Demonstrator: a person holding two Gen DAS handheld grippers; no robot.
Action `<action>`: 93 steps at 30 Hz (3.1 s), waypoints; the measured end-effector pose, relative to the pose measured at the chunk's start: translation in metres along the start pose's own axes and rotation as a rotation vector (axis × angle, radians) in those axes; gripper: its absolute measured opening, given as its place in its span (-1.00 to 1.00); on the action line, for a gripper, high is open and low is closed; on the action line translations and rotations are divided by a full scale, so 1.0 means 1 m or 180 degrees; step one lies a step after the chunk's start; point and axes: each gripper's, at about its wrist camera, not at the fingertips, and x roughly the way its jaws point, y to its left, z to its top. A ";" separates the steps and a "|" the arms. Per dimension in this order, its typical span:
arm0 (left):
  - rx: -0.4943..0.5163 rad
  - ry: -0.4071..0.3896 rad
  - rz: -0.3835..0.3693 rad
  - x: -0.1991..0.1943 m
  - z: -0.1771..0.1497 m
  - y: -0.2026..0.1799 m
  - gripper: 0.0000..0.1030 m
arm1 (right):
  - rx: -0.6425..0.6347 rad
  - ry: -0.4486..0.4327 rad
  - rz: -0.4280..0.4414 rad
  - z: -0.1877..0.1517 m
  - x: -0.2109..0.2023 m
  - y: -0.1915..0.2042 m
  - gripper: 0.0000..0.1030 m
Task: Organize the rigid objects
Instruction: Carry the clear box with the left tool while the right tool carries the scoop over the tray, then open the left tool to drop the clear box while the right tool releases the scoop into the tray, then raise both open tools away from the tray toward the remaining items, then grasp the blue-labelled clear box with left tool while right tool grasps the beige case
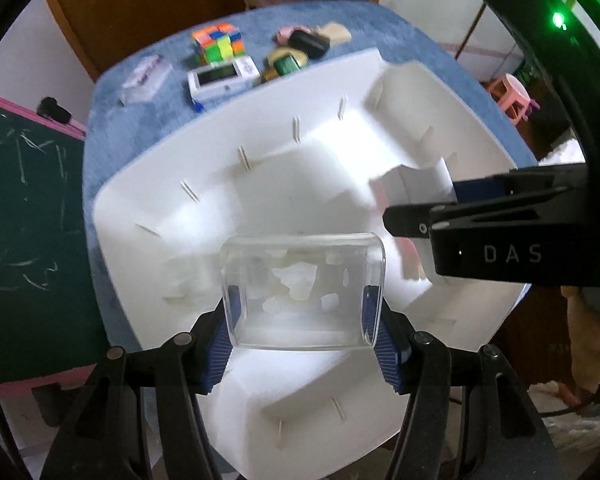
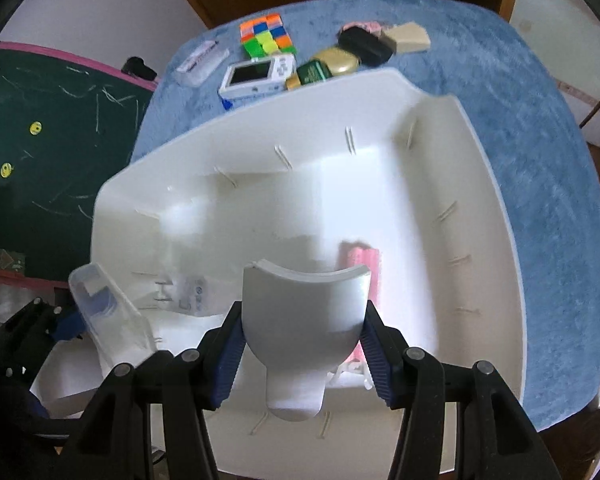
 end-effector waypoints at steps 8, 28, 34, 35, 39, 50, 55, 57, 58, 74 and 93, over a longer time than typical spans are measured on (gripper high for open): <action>0.0330 0.0064 0.0136 0.013 -0.015 -0.014 0.25 | -0.0005 0.0132 -0.0035 -0.007 0.019 0.001 0.08; 0.0247 -0.0090 0.0117 -0.009 -0.008 -0.009 0.61 | 0.0067 0.0040 0.0147 -0.006 0.002 -0.005 0.18; 0.0228 -0.0258 0.0146 -0.028 0.006 -0.008 0.61 | 0.0079 -0.0072 0.0207 -0.002 -0.016 -0.006 0.18; 0.0220 -0.0275 0.0140 -0.031 0.008 -0.008 0.61 | 0.0078 -0.0082 0.0211 -0.002 -0.018 -0.008 0.18; 0.0205 -0.0411 0.0118 -0.047 0.019 -0.008 0.61 | 0.0071 -0.0135 0.0230 0.002 -0.028 -0.010 0.18; 0.0067 -0.0713 0.0095 -0.077 0.056 -0.002 0.61 | 0.0032 -0.0354 0.0303 0.032 -0.063 -0.016 0.18; -0.0001 -0.0833 0.0168 -0.088 0.081 0.009 0.62 | -0.0040 -0.0493 0.0216 0.057 -0.084 -0.028 0.18; -0.0033 -0.0880 0.0221 -0.092 0.092 0.015 0.61 | -0.0085 -0.0539 0.0170 0.069 -0.091 -0.034 0.18; -0.0070 -0.0900 0.0249 -0.093 0.101 0.021 0.61 | -0.0113 -0.0564 0.0140 0.076 -0.095 -0.037 0.18; -0.0419 -0.0773 0.0618 -0.078 0.215 0.123 0.74 | -0.0633 -0.0926 -0.0156 0.192 -0.131 -0.065 0.38; -0.0592 0.0431 0.0700 0.094 0.253 0.214 0.74 | -0.1210 -0.0209 -0.0342 0.273 0.028 -0.102 0.38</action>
